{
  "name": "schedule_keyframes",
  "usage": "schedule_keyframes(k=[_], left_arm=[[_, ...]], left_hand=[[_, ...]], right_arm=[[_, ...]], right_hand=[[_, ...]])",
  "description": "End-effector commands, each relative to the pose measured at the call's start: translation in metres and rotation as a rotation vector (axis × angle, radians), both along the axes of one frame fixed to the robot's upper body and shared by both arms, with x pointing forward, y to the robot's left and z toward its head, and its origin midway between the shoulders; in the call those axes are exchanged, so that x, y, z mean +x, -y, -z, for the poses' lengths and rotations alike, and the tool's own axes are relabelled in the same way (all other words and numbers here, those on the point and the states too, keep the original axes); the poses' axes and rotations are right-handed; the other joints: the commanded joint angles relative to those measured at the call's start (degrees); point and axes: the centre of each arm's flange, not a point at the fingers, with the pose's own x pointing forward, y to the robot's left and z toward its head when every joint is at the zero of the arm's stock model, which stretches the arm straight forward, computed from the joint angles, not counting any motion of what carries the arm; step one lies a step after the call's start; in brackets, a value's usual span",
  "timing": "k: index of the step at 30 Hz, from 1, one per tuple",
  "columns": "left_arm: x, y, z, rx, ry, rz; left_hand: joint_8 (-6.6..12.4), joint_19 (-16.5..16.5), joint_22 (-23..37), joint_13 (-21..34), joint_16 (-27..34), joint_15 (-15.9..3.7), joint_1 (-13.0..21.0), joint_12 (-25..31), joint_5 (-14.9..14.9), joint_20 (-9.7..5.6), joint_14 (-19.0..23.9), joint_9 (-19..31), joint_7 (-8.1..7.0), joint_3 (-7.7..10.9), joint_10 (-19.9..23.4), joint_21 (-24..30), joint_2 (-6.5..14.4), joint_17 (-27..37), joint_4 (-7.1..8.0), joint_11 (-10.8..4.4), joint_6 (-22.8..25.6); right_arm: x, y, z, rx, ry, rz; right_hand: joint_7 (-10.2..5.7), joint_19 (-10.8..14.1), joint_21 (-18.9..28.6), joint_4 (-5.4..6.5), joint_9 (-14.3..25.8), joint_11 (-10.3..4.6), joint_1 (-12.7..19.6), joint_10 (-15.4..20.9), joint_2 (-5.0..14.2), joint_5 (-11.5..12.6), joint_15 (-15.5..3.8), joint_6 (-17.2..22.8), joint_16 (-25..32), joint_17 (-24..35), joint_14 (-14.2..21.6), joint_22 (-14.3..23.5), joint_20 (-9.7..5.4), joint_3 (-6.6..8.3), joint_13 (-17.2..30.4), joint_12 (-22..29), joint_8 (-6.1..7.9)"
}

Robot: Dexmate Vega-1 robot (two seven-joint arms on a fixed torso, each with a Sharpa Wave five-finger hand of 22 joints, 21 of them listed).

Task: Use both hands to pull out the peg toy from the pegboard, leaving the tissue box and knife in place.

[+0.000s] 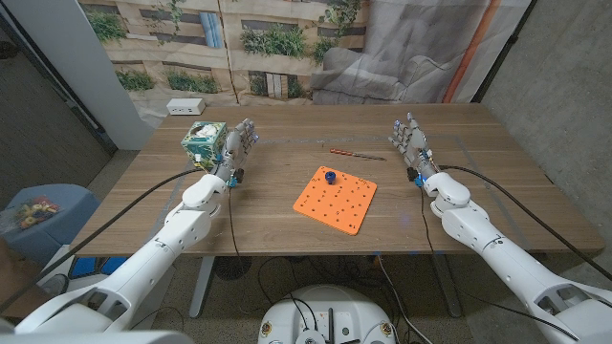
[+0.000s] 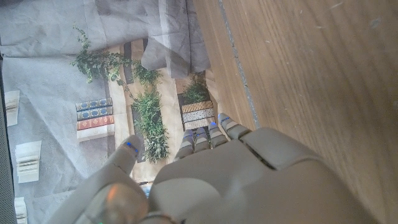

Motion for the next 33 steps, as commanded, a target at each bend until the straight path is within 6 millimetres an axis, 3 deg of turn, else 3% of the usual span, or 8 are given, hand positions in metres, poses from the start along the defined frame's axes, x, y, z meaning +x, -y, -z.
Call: schedule_keyframes(k=[1, 15, 33], left_arm=[[-0.011, -0.002, 0.000, 0.046, -0.011, -0.009], [-0.040, 0.018, -0.005, 0.113, 0.020, -0.025], [-0.090, 0.025, -0.011, 0.345, 0.027, -0.100]], left_hand=[[0.25, 0.39, 0.22, 0.16, 0.31, -0.05, 0.34, 0.26, 0.26, -1.92, -0.34, 0.06, 0.33, 0.41, -0.33, 0.38, 4.40, 0.05, -0.19, 0.10, -0.17], [0.59, 1.28, 0.18, 0.13, 0.42, -0.58, 1.00, 0.56, 0.22, -1.88, 0.94, 0.06, -0.05, 0.76, 0.93, 0.66, 4.42, -0.06, -1.22, -0.52, 0.89], [0.69, 2.13, 0.16, 0.12, 0.29, -1.21, 1.76, 0.59, 0.09, -2.12, 1.71, 0.06, -0.68, 1.04, 1.77, 0.77, 4.30, -0.11, -2.62, -1.38, 1.86]], right_arm=[[0.003, -0.012, 0.006, -0.018, 0.008, 0.001], [-0.006, -0.004, 0.005, -0.074, 0.032, 0.048], [-0.007, 0.000, 0.009, -0.073, 0.052, 0.039]], right_hand=[[-0.09, -0.05, 0.23, 0.15, 0.16, 0.16, -0.19, 0.55, 0.51, 0.33, -1.61, 0.37, 0.48, 0.11, -0.03, 0.12, -0.64, 0.26, 0.14, 0.46, 0.38], [-0.23, -0.37, 0.44, 0.42, 0.12, -0.01, -0.27, 1.15, 0.47, 0.49, -2.08, 0.62, 0.76, -0.16, 0.61, 0.10, -1.30, 0.09, 0.02, 0.74, 0.52], [-0.37, -0.20, 0.67, 0.46, 0.09, 0.20, -0.01, 1.62, 0.59, 0.65, -2.21, 1.12, 0.90, -0.49, 1.13, 0.08, -1.63, 0.16, -0.06, 0.89, 0.67]])
